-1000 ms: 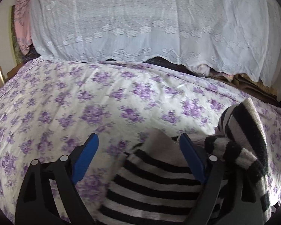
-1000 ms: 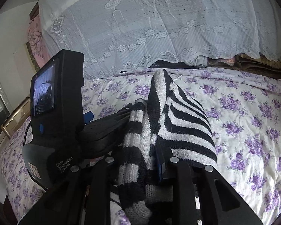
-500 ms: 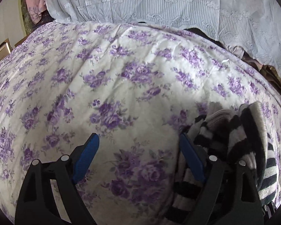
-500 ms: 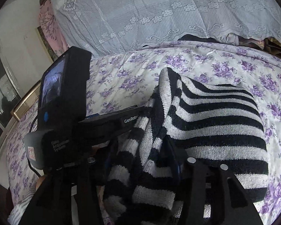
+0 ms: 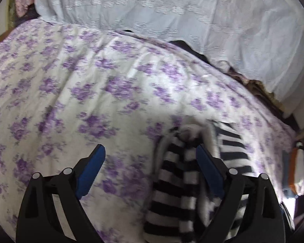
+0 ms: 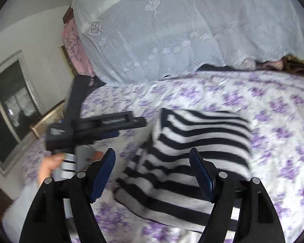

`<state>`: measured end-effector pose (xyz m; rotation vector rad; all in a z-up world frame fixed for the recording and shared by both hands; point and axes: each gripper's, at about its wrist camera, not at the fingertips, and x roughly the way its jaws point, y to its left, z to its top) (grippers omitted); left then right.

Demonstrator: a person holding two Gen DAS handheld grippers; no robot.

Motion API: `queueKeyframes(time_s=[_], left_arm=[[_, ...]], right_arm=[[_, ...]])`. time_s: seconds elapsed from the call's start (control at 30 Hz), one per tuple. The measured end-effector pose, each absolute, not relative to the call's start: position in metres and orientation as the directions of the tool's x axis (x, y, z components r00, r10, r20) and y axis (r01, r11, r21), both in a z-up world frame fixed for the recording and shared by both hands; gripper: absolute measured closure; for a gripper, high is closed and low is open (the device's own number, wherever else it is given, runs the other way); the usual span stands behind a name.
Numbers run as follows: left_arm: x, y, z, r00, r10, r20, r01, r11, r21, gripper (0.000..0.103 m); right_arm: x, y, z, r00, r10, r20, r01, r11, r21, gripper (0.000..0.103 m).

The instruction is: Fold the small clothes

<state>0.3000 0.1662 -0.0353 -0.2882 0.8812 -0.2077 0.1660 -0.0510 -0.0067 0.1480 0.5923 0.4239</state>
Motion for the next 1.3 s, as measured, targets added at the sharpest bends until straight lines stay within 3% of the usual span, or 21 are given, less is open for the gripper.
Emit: queueKeyframes(time_s=[0.07, 0.13, 0.23, 0.27, 0.33, 0.47, 0.53, 0.57, 0.6, 0.63, 0.67, 0.7, 0.73, 0.83, 0.93, 0.97, 1.0, 1.07, 1.13, 1.17, 1.3], left_arm=[[0.302, 0.153, -0.034, 0.589, -0.327, -0.739, 0.105, 0.938, -0.331, 0.014], [0.308, 0.142, -0.04, 0.536, -0.369, -0.76, 0.141, 0.926, -0.35, 0.014], [0.314, 0.128, -0.049, 0.466, -0.4, -0.79, 0.176, 0.916, -0.36, 0.014], [0.316, 0.123, -0.051, 0.454, -0.389, -0.802, 0.191, 0.921, -0.339, 0.014], [0.318, 0.116, -0.055, 0.444, -0.374, -0.814, 0.207, 0.927, -0.313, 0.014], [0.324, 0.101, -0.061, 0.384, -0.431, -0.817, 0.26, 0.899, -0.352, 0.014], [0.323, 0.092, -0.059, 0.402, -0.404, -0.822, 0.29, 0.907, -0.305, 0.029], [0.324, 0.088, -0.059, 0.405, -0.383, -0.83, 0.298, 0.914, -0.277, 0.049], [0.326, 0.087, -0.06, 0.392, -0.388, -0.834, 0.305, 0.91, -0.28, 0.062], [0.327, 0.088, -0.061, 0.379, -0.407, -0.831, 0.308, 0.902, -0.301, 0.067], [0.328, 0.09, -0.061, 0.384, -0.405, -0.83, 0.305, 0.904, -0.3, 0.076], [0.328, 0.092, -0.059, 0.391, -0.406, -0.826, 0.306, 0.904, -0.299, 0.079], [0.326, 0.097, -0.055, 0.409, -0.414, -0.813, 0.303, 0.902, -0.307, 0.08], [0.321, 0.115, -0.037, 0.473, -0.425, -0.772, 0.285, 0.903, -0.322, 0.081], [0.328, 0.121, -0.046, 0.464, -0.381, -0.799, 0.266, 0.921, -0.284, 0.078], [0.332, 0.12, -0.059, 0.437, -0.339, -0.833, 0.258, 0.935, -0.245, 0.071], [0.336, 0.12, -0.076, 0.417, -0.29, -0.861, 0.243, 0.949, -0.202, 0.055], [0.337, 0.136, -0.091, 0.446, -0.309, -0.84, 0.199, 0.949, -0.244, 0.037], [0.338, 0.154, -0.092, 0.431, -0.402, -0.808, 0.176, 0.916, -0.362, 0.037], [0.336, 0.159, -0.088, 0.431, -0.418, -0.8, 0.171, 0.908, -0.382, 0.037], [0.317, 0.168, -0.051, 0.529, -0.364, -0.767, 0.187, 0.931, -0.314, 0.038]], right_arm=[[0.158, -0.053, -0.011, 0.76, 0.391, -0.519, -0.335, 0.92, 0.203, 0.046], [0.151, -0.052, -0.019, 0.756, 0.379, -0.534, -0.338, 0.924, 0.177, 0.056], [0.138, -0.05, -0.029, 0.741, 0.411, -0.531, -0.378, 0.909, 0.176, 0.055], [0.134, -0.049, -0.031, 0.74, 0.421, -0.525, -0.394, 0.903, 0.17, 0.045], [0.123, -0.045, -0.034, 0.749, 0.418, -0.513, -0.414, 0.901, 0.13, 0.036], [0.117, -0.028, -0.042, 0.733, 0.415, -0.538, -0.458, 0.887, 0.06, 0.035], [0.117, -0.017, -0.046, 0.746, 0.384, -0.544, -0.463, 0.886, -0.01, 0.034], [0.119, -0.01, -0.048, 0.756, 0.354, -0.551, -0.459, 0.886, -0.061, 0.034], [0.121, -0.004, -0.051, 0.759, 0.334, -0.558, -0.463, 0.881, -0.102, 0.035], [0.125, 0.002, -0.053, 0.763, 0.31, -0.567, -0.459, 0.878, -0.138, 0.046], [0.131, 0.007, -0.055, 0.764, 0.286, -0.579, -0.45, 0.878, -0.161, 0.074], [0.135, 0.009, -0.054, 0.751, 0.293, -0.592, -0.458, 0.877, -0.147, 0.083], [0.138, 0.011, -0.049, 0.745, 0.312, -0.59, -0.461, 0.88, -0.117, 0.083], [0.137, 0.025, -0.036, 0.765, 0.317, -0.561, -0.459, 0.879, -0.129, 0.083], [0.151, 0.041, -0.047, 0.722, 0.317, -0.615, -0.474, 0.874, -0.106, 0.081], [0.16, 0.044, -0.058, 0.688, 0.309, -0.657, -0.474, 0.877, -0.083, 0.077], [0.166, 0.044, -0.069, 0.657, 0.312, -0.686, -0.47, 0.881, -0.049, 0.076], [0.164, 0.043, -0.078, 0.672, 0.317, -0.669, -0.471, 0.88, -0.056, 0.071], [0.159, 0.042, -0.071, 0.655, 0.349, -0.67, -0.501, 0.864, -0.04, 0.06], [0.155, 0.036, -0.064, 0.655, 0.376, -0.655, -0.511, 0.859, -0.019, 0.059], [0.141, -0.017, -0.019, 0.72, 0.444, -0.533, -0.481, 0.873, 0.077, 0.059]])
